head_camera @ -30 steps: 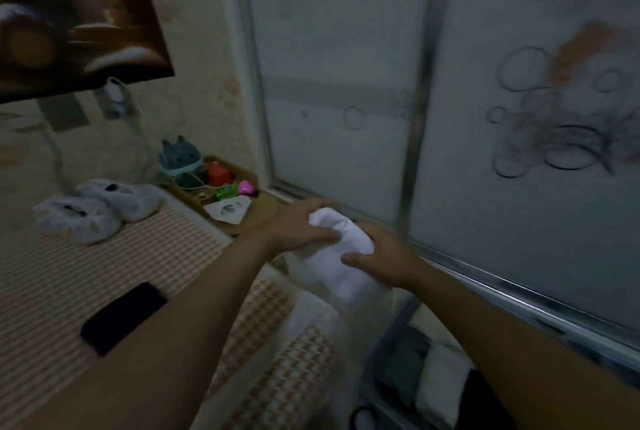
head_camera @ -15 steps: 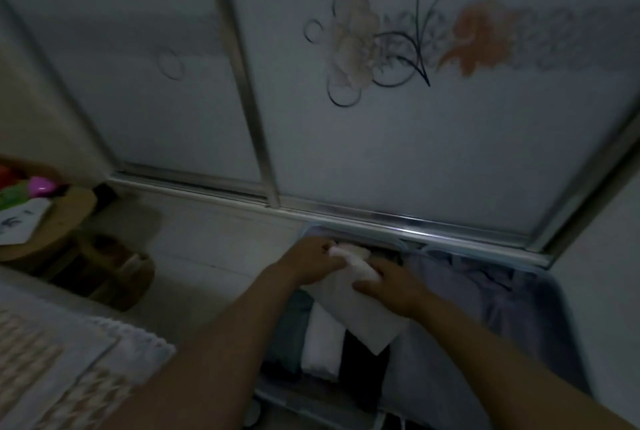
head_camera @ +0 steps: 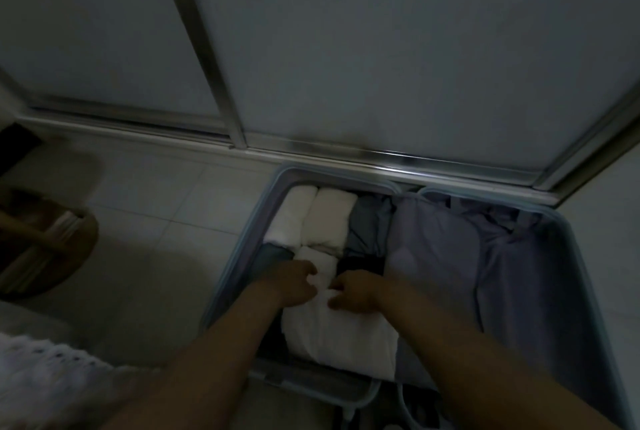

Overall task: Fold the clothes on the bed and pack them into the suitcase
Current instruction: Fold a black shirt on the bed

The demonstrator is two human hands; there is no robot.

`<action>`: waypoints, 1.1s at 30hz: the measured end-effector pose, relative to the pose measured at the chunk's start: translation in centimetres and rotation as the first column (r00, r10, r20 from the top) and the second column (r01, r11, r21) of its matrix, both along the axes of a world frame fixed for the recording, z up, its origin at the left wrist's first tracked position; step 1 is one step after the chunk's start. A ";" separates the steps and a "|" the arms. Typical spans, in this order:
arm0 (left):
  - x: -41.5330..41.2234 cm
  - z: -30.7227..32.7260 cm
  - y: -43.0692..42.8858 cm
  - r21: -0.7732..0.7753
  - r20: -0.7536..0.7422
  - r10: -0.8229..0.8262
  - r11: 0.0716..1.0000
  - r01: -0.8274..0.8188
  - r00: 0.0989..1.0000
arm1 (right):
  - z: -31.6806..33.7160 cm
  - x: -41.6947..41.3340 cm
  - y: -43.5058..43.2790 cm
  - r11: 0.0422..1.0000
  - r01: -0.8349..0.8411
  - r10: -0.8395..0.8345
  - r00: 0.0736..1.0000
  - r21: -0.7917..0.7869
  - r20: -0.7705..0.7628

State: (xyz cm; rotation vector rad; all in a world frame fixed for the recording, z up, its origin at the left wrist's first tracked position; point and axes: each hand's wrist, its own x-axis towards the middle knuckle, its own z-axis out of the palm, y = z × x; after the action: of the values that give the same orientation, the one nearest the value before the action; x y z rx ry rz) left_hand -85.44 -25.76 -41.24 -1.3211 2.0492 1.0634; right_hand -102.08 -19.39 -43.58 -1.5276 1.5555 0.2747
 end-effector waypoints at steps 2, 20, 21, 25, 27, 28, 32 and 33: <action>-0.2 -0.5 1.3 0.081 -0.080 0.052 0.996 -0.045 0.995 | -1.1 0.5 0.7 0.999 -0.028 0.025 0.997 -0.031 -0.068; -18.0 0.2 9.1 -0.472 -0.156 -0.522 0.785 0.401 0.838 | -2.0 -18.7 13.6 0.692 0.662 -0.707 0.702 -0.287 -0.087; -18.6 -0.6 9.4 -0.442 -0.080 -0.545 0.770 0.460 0.835 | -2.5 -18.6 14.0 0.657 0.717 -0.747 0.661 -0.231 -0.072; -17.9 -2.7 9.4 -0.455 -0.034 -0.558 0.747 0.484 0.829 | -5.1 -16.8 14.5 0.542 0.836 -0.838 0.545 -0.083 0.019; -16.9 -3.1 9.2 -0.511 -0.052 -0.596 0.706 0.491 0.802 | -6.3 -15.7 14.4 0.495 0.868 -0.868 0.496 -0.035 0.032; -16.5 -3.2 9.1 -0.518 -0.073 -0.603 0.703 0.487 0.794 | -6.6 -15.2 14.3 0.478 0.878 -0.878 0.479 -0.038 0.018; -15.0 -6.2 8.5 -0.518 -0.129 -0.663 0.679 0.520 0.738 | -8.1 -13.4 14.4 0.440 0.887 -0.897 0.440 -0.140 -0.036; -14.8 -7.1 8.4 -0.535 -0.140 -0.659 0.678 0.504 0.739 | -8.7 -13.2 14.4 0.421 0.892 -0.906 0.422 -0.162 -0.031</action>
State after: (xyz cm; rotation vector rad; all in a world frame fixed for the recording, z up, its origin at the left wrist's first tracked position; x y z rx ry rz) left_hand -100.25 -17.37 -48.30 -0.5519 2.8369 0.5104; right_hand -115.24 -4.97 -52.26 -0.5262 2.2943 -0.3908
